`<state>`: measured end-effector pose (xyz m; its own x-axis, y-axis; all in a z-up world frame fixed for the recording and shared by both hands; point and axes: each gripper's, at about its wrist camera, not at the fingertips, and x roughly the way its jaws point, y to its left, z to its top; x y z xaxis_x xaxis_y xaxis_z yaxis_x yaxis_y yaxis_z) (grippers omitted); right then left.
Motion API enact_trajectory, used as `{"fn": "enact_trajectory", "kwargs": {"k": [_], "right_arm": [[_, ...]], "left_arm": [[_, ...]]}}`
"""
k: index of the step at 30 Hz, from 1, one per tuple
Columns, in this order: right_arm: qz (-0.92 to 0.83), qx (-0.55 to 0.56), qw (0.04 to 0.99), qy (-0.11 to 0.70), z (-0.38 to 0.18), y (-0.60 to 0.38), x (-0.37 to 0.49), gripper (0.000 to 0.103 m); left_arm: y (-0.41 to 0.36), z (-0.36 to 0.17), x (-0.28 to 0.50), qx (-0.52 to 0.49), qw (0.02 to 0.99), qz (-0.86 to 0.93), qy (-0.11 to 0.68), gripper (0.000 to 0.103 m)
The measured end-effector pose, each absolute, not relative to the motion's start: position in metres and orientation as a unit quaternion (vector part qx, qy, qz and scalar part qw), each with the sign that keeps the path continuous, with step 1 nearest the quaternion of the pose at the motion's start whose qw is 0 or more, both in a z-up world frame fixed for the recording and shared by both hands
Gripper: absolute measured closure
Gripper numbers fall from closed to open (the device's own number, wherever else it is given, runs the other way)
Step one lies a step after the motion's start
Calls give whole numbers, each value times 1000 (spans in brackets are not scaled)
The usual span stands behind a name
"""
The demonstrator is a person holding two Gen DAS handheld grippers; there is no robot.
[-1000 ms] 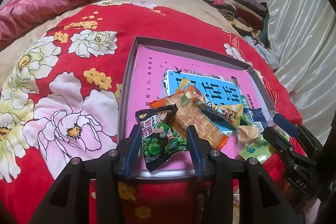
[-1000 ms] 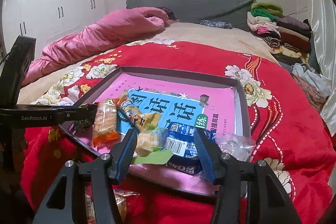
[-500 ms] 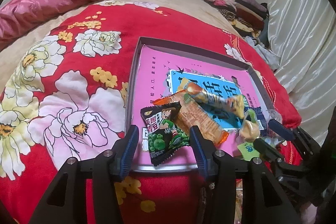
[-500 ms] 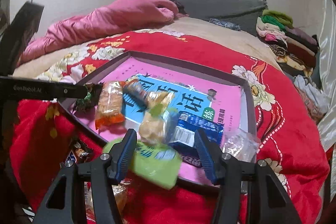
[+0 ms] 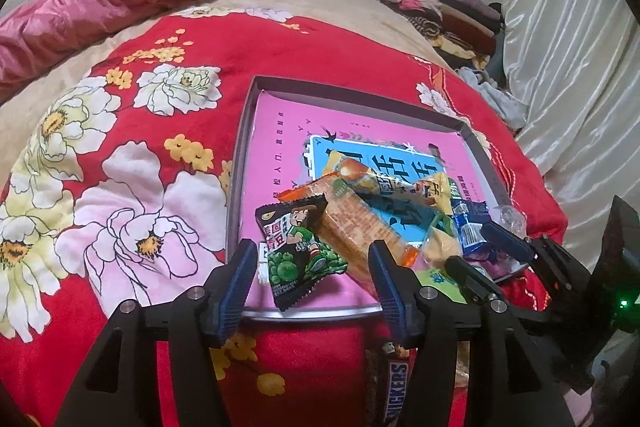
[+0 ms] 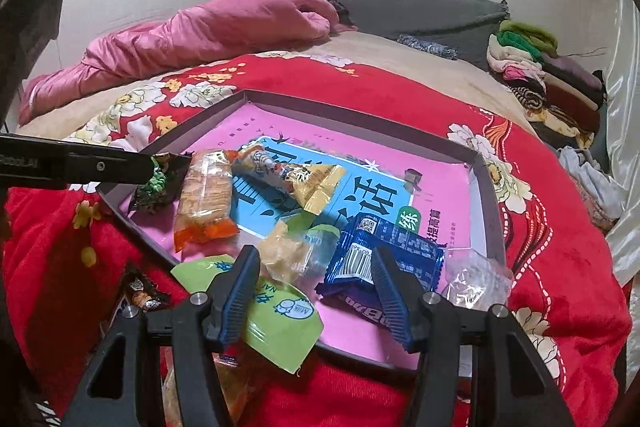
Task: Organize snacks
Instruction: 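Move both open tools back toward the Snickers bar and clear pastry bags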
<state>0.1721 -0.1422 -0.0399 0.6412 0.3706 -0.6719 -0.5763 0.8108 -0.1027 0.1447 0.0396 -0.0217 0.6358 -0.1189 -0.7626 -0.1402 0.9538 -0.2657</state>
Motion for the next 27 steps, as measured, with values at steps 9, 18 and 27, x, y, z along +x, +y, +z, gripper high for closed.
{"fn": "enact_trajectory", "kwargs": {"k": [9, 18, 27], "right_arm": [[257, -157, 895, 328, -40, -143, 174, 43], [244, -149, 899, 332, -41, -148, 178, 37], [264, -121, 905, 311, -24, -155, 172, 36]], "left_arm": [[38, -15, 141, -147, 894, 5, 423, 43], [34, -8, 134, -142, 896, 0, 422, 34], [27, -2, 125, -133, 896, -8, 423, 30]]}}
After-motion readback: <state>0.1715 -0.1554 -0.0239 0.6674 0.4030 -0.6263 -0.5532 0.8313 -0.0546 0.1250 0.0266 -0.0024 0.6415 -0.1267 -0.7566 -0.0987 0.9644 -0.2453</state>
